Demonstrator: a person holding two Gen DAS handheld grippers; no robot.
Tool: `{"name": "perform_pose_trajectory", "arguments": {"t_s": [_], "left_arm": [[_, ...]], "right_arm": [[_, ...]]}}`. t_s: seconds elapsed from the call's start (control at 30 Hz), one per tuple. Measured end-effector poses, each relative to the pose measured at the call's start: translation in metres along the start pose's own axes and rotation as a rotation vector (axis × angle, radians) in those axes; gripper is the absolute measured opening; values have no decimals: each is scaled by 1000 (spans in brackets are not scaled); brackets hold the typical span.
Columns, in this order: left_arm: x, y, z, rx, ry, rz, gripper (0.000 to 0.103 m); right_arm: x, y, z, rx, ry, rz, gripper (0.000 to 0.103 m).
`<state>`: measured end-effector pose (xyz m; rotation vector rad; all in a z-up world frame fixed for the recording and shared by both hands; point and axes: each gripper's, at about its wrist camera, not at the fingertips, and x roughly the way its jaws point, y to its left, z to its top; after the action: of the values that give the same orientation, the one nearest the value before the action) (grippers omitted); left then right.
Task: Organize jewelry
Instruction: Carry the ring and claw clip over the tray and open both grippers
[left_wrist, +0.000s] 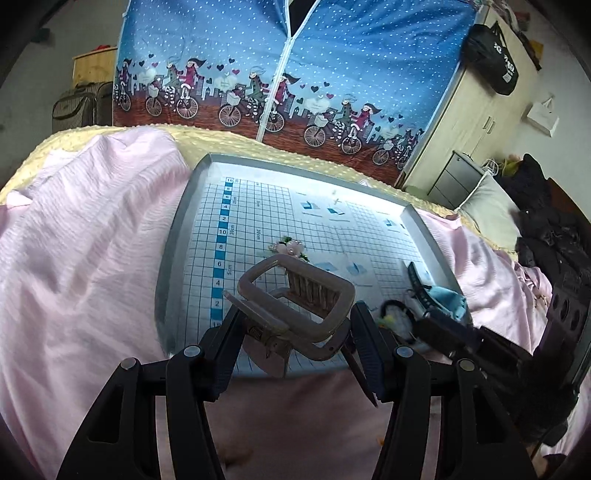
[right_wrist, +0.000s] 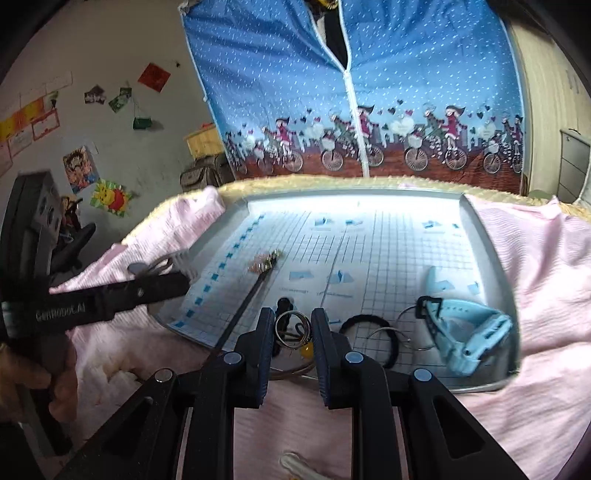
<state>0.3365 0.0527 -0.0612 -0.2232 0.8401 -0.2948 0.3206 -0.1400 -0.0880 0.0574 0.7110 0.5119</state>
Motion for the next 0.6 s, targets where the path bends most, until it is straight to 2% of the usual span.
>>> {"name": "perform_pose_trajectory", "arguments": {"t_s": [0.2,0.6], "left_arm": [[15,12,-5,-24,54,25,52],[20,9,-7,-18,82,46,53]], "right_arm": [[6,-6,-5,14,27,1,20],[11,-3,-13,4,55,-14,20]]}}
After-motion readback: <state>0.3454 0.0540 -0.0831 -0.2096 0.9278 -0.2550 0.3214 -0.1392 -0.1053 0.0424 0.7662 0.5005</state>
